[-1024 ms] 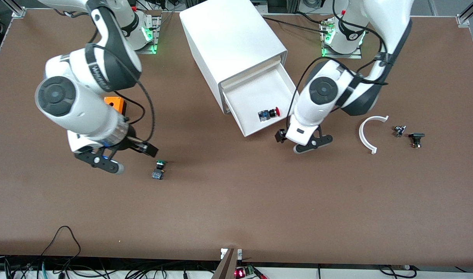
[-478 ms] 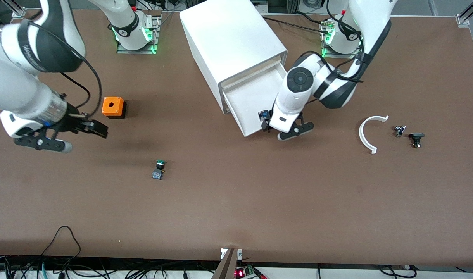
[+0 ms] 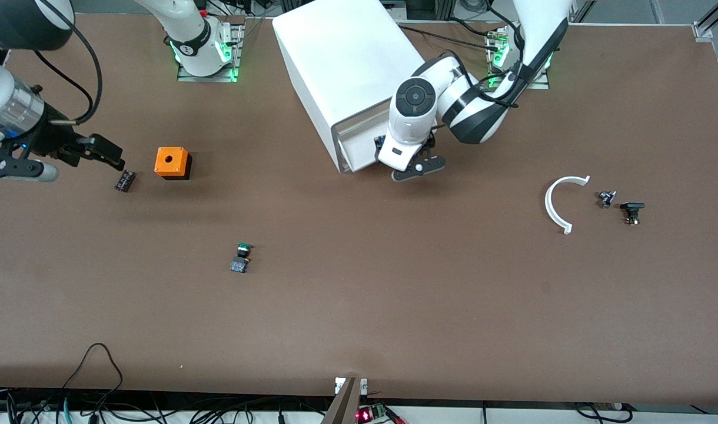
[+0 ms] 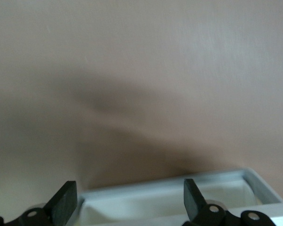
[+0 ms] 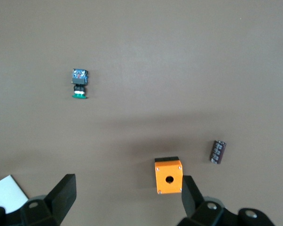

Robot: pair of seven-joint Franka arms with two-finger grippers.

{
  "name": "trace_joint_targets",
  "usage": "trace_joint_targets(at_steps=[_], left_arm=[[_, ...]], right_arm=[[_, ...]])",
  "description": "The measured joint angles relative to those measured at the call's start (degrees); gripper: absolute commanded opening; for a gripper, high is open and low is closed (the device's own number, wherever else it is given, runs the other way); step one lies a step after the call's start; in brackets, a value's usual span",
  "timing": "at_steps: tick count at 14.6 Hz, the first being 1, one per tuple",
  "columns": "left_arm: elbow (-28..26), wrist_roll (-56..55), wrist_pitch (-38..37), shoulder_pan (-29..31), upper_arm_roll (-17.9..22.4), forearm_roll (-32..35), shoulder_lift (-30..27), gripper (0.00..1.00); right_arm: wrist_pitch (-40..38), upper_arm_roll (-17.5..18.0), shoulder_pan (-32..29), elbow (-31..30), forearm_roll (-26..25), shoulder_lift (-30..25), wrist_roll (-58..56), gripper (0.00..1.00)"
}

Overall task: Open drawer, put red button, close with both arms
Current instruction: 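Push the drawer shut with the left gripper while the right gripper retracts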

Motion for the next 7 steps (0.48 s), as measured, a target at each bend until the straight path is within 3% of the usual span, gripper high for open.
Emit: trace_joint_targets(at_steps=[7], left_arm=[[-0.86, -0.23, -2.25, -0.42, -3.38, -5.52, 0.28, 1.00]], right_arm=[[-3.95, 1.77, 0.74, 0.45, -3.36, -2.43, 3.52, 1.00]])
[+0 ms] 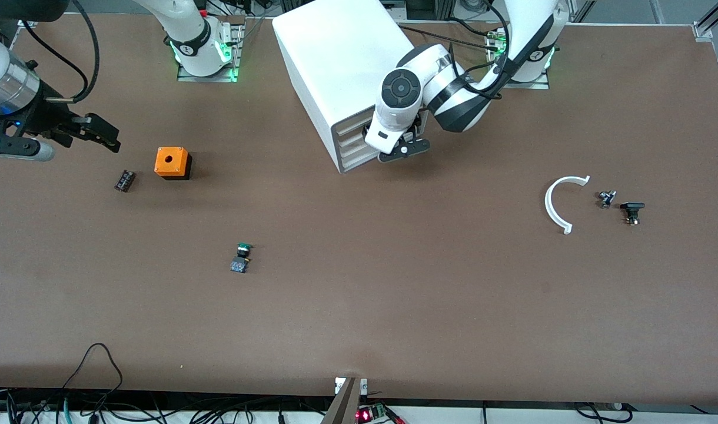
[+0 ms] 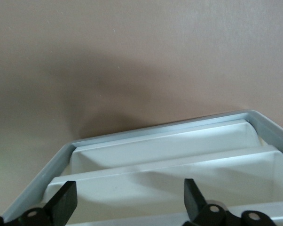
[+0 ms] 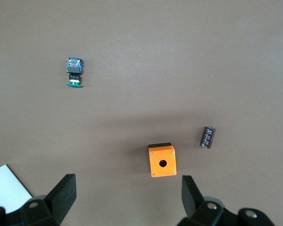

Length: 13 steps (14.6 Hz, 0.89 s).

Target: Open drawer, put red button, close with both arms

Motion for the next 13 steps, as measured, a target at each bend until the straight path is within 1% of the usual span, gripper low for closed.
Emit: trace_joint_targets(at_steps=[5, 7, 10, 13], left_arm=[[0.39, 0.06, -1.15, 0.53, -0.07, -0.03, 0.02, 1.00], [2.12, 0.28, -2.70, 1.91, -0.11, 0.32, -0.27, 1.00], [8.25, 4.88, -8.79, 6.34, -0.28, 4.46, -1.37, 1.00], [15.80, 14.84, -15.00, 11.49, -0.26, 7.58, -2.38, 1.00]], right_arm=[[0.25, -0.01, 0.04, -0.01, -0.30, -1.10, -0.11, 0.99], [0.30, -0.07, -0.01, 0.12, -0.30, -1.05, -0.57, 1.00], [0.30, -0.24, -0.13, 1.04, -0.30, -1.01, -1.42, 0.99], [0.28, -0.25, -0.18, 1.36, -0.30, -1.01, -1.48, 0.99]])
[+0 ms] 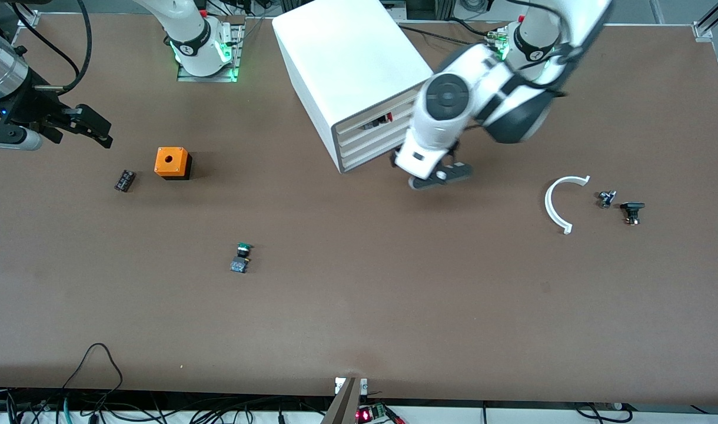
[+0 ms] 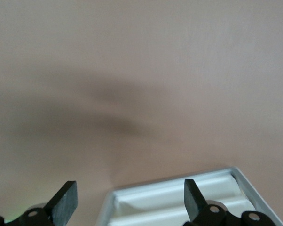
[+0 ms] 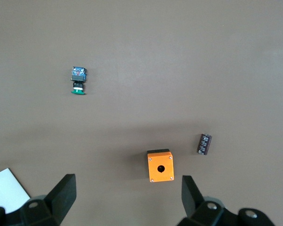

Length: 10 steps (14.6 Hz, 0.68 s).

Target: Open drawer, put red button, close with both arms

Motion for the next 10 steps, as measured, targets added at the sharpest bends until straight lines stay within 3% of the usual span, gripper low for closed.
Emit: trace_joint_targets(at_steps=[2, 6, 8, 10], left_arm=[[4.30, 10.55, -3.22, 3.90, 0.06, 1.82, -0.22, 1.00], [10.97, 30.33, -8.19, 12.10, 0.16, 3.74, -0.23, 1.00], [14.00, 37.32, -11.88, 15.37, 0.25, 3.83, -0.29, 1.00], [15.93, 42.89, -13.82, 15.81, 3.21, 3.46, -1.63, 1.00]], right_arm=[[-0.02, 1.18, -1.67, 0.00, 0.00, 0.00, -0.03, 1.00], [-0.02, 9.55, -10.28, 0.04, 0.00, 0.00, -0.07, 1.00], [-0.02, 11.06, -11.75, 0.12, 0.00, 0.00, -0.08, 0.99], [-0.03, 11.33, -11.98, 0.55, 0.00, 0.02, -0.14, 1.00]])
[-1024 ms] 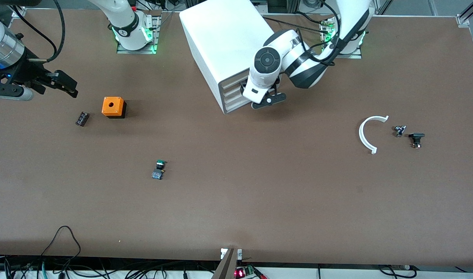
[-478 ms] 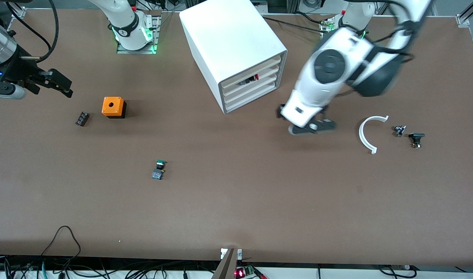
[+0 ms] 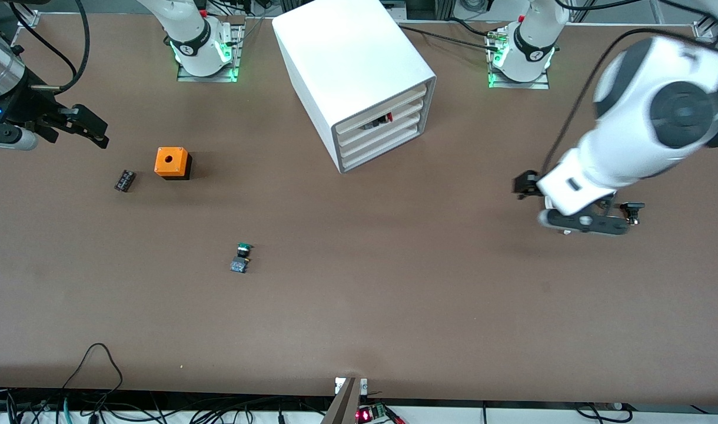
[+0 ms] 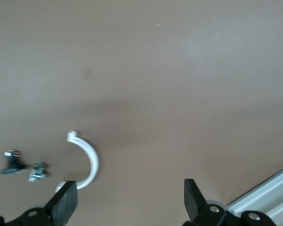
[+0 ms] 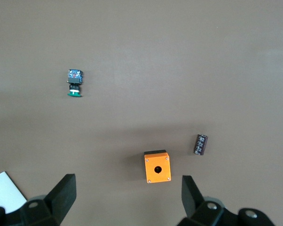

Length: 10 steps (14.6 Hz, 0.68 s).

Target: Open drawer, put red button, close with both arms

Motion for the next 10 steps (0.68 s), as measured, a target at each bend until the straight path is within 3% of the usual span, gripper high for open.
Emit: trace_joint_targets(at_steps=[1, 3, 5, 6, 8, 10], left_arm=[[0.08, 2.25, -0.46, -1.30, 3.51, -1.47, -1.53, 1.00], [-1.13, 6.97, -1.27, -7.56, 15.07, -6.83, -5.63, 1.00], [-5.90, 9.61, 1.02, -15.05, 26.53, -9.68, -10.89, 1.00], [-9.45, 9.88, 4.35, -17.52, 30.15, -9.97, -13.64, 1.00], [-16.33, 10.11, 10.37, -19.10, 32.74, -10.19, -18.38, 1.00], [-19.55, 10.11, 10.63, -19.38, 32.68, -10.20, -20.72, 1.00]], right_arm=[[-0.07, 0.10, 0.00, 0.39, 0.01, 0.03, -0.02, 0.99], [-0.44, 0.47, 0.00, 0.88, 1.28, 0.15, -0.02, 0.99], [-0.53, 0.57, -0.01, 0.91, 3.39, 0.30, -0.15, 0.99], [-0.57, 0.56, -0.03, 0.92, 3.59, 0.35, -0.79, 0.99], [-0.57, 0.56, -0.03, 1.19, 3.59, 0.51, -2.37, 1.00], [-0.79, 0.59, -0.03, 2.52, 3.59, 1.37, -2.82, 0.99]])
